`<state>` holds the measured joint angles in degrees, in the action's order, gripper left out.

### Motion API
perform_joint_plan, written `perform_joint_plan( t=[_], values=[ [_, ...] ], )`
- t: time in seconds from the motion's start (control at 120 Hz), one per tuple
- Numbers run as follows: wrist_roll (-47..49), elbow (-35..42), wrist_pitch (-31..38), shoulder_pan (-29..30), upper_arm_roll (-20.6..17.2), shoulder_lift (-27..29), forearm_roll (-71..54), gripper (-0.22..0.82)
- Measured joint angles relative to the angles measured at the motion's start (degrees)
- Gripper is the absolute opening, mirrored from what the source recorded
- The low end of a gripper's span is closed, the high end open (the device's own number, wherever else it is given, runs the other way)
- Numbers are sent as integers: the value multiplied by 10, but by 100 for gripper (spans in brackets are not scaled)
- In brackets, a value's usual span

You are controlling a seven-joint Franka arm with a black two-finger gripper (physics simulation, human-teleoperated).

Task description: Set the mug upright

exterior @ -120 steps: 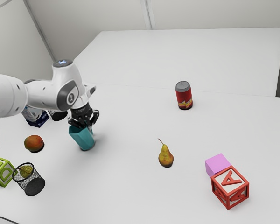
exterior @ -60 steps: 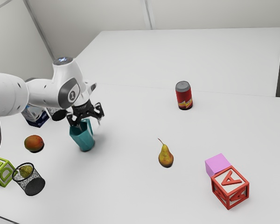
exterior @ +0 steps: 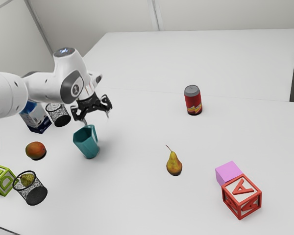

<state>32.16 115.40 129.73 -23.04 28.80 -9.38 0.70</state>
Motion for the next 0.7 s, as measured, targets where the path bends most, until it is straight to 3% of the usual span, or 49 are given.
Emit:
perform_joint_plan(
  t=[0.242,0.425,0.7],
  values=[
    [-30,-53,-66,11,-16,25,-12,60],
    [-84,-102,-132,69,-81,49,-47,60],
    [-173,-201,-259,87,-80,65,-66,60]
  ],
)
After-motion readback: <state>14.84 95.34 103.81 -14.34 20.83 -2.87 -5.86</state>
